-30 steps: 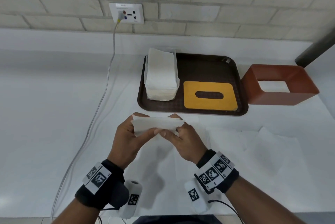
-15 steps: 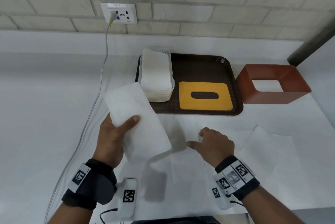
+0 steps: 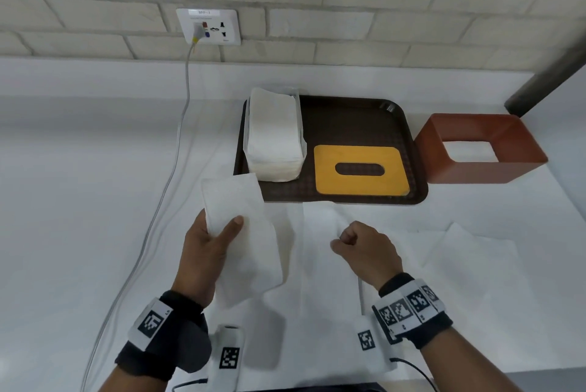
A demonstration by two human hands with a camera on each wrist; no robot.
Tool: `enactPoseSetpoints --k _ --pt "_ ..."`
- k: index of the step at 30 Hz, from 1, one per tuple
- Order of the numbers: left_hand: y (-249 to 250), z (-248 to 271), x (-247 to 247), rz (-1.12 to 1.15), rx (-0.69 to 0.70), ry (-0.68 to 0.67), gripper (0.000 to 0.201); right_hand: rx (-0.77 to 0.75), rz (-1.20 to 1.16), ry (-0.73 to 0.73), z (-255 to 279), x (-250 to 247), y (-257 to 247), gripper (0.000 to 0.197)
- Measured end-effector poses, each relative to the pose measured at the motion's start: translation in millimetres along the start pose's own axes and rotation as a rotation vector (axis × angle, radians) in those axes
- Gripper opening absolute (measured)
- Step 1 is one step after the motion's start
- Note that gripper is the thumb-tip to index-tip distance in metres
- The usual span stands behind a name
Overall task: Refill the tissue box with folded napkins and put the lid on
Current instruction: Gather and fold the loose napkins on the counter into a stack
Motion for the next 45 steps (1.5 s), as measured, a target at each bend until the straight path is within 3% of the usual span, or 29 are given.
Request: enactPoseSetpoints --k 5,10,12,16,20,22,25,31,34,37,41,43,45 --pt "-8.1 -4.9 -0.6 0.035 -0.062 0.008 0.023 -0.124 -0.629 -0.096 18.1 -13.7 -9.7 0.022" --pt "-17.4 -4.8 19.7 0.037 -0.114 -0.067 0.050 -0.359 -0.990 -0.239 50.3 -45.9 -50.0 0.029" --pt "-16.3 -1.7 34.9 0.049 -0.124 -0.138 0.046 -0.396 -1.047 -0.217 53.6 -53.9 -60.7 0.033" --pt "-8.3 8.8 66.8 0.090 -0.133 -0.295 0.040 -0.327 -0.849 -0.038 40.8 -45.3 -62.9 0.039" --pt "-4.0 11.1 72.4 0.092 -0.085 -0.223 0.029 -0.265 -0.731 0.080 33.5 -34.5 -61.1 0.045" --pt "-4.9 12.9 73.5 0.084 -0.093 -0.191 0.033 -0.241 -0.747 0.093 33.1 -31.1 -60.1 0.049" --pt "-8.6 17.1 80.2 0.166 -0.146 -0.239 0.056 -0.218 -0.766 0.103 32.0 -25.8 -58.0 0.053" --pt "-2.1 19.6 87.0 0.048 -0.005 -0.358 0.047 -0.192 -0.677 0.136 34.8 -27.2 -54.1 0.056" --pt "5.7 20.5 86.4 0.034 0.043 -0.373 0.043 -0.212 -0.641 0.045 33.0 -30.2 -47.6 0.066" --pt "16.8 18.1 83.4 -0.039 0.134 -0.379 0.035 -0.315 -0.718 -0.084 32.8 -35.8 -45.6 0.041" --pt "34.0 19.0 83.6 -0.082 0.258 -0.412 0.030 -0.463 -0.703 0.003 37.5 -49.9 -46.3 0.016" --pt "40.2 19.4 83.1 -0.067 0.318 -0.402 0.028 -0.507 -0.710 0.024 39.5 -50.7 -49.6 0.013" --pt "40.8 18.7 82.1 -0.061 0.354 -0.384 0.025 -0.543 -0.708 0.037 42.6 -50.2 -54.4 0.024"
Point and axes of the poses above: each hand's wrist, its own z-axis away from the middle knuckle, its own x-axis out of the palm, y = z × x, the point moved 6 cm from there along -z, towards the middle knuckle, and after that the axes turned 12 degrees about z, right-handed, at the moved point
